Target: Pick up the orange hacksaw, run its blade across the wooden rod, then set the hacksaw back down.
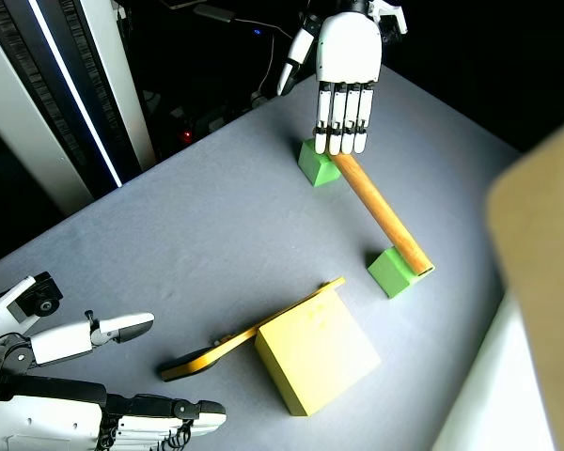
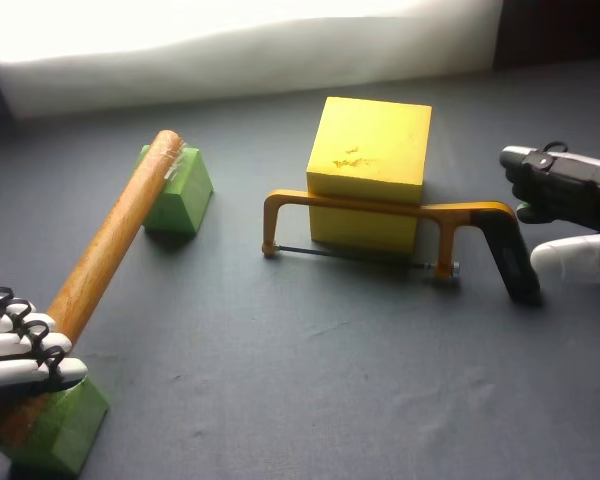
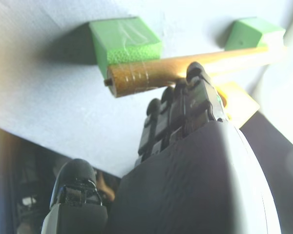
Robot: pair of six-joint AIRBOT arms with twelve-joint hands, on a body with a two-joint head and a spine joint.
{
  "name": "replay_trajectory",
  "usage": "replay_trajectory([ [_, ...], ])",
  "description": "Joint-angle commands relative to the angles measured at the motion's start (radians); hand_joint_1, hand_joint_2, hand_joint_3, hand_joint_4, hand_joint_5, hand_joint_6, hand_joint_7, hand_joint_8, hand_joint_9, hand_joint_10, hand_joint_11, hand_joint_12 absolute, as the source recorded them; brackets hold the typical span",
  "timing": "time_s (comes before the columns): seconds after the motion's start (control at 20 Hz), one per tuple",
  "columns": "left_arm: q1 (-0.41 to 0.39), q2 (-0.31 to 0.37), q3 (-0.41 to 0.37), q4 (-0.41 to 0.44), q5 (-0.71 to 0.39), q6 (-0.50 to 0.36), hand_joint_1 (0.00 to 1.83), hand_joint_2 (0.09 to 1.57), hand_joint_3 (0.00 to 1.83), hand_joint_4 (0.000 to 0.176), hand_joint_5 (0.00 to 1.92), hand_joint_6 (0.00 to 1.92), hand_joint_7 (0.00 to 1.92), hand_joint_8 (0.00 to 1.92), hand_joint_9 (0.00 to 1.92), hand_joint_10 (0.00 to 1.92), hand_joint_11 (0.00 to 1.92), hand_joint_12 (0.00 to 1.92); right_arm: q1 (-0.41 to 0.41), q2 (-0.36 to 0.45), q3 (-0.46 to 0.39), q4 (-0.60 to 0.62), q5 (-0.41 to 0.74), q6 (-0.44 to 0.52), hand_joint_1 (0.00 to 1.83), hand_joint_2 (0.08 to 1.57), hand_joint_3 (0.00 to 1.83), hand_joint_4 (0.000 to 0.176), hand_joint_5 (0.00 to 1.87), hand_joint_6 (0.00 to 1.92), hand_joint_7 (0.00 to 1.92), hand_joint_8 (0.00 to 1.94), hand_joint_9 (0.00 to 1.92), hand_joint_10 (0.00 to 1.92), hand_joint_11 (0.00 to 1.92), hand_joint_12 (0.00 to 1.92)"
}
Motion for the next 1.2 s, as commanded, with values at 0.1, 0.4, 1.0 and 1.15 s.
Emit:
replay_trajectory([
  [0.1,-0.007,-0.001,0.009,-0.012,-0.034,-0.005,0.00,1.19,0.00,0.000,0.00,0.00,0.00,0.00,0.00,0.00,0.00,0.00,0.016,-0.019,0.015,0.031,0.095,0.007,1.01,1.11,0.00,0.000,0.05,0.00,0.01,0.00,0.07,0.00,0.00,0.58],
  [0.4,-0.009,-0.003,0.012,-0.012,-0.034,-0.005,0.00,1.19,0.00,0.000,0.00,0.00,0.00,0.00,0.00,0.00,0.01,0.01,0.055,-0.047,0.033,0.030,0.050,0.006,1.00,1.11,0.00,0.000,0.03,0.00,0.00,0.00,0.05,0.00,0.00,0.50],
  [1.0,-0.015,-0.005,0.012,-0.012,-0.035,-0.005,0.00,1.19,0.00,0.000,0.03,0.01,0.00,0.00,0.00,0.00,0.02,0.01,0.122,-0.094,0.058,0.005,0.001,-0.082,1.03,1.10,0.00,0.000,0.02,0.00,0.00,0.00,0.06,0.00,0.00,0.52],
  [1.15,-0.016,-0.004,0.013,-0.012,-0.035,-0.005,0.00,1.19,0.00,0.000,0.03,0.01,0.01,0.00,0.01,0.00,0.03,0.02,0.121,-0.098,0.058,0.006,-0.006,-0.072,1.01,1.08,0.00,0.000,0.02,0.00,0.02,0.01,0.08,0.01,0.00,0.54],
])
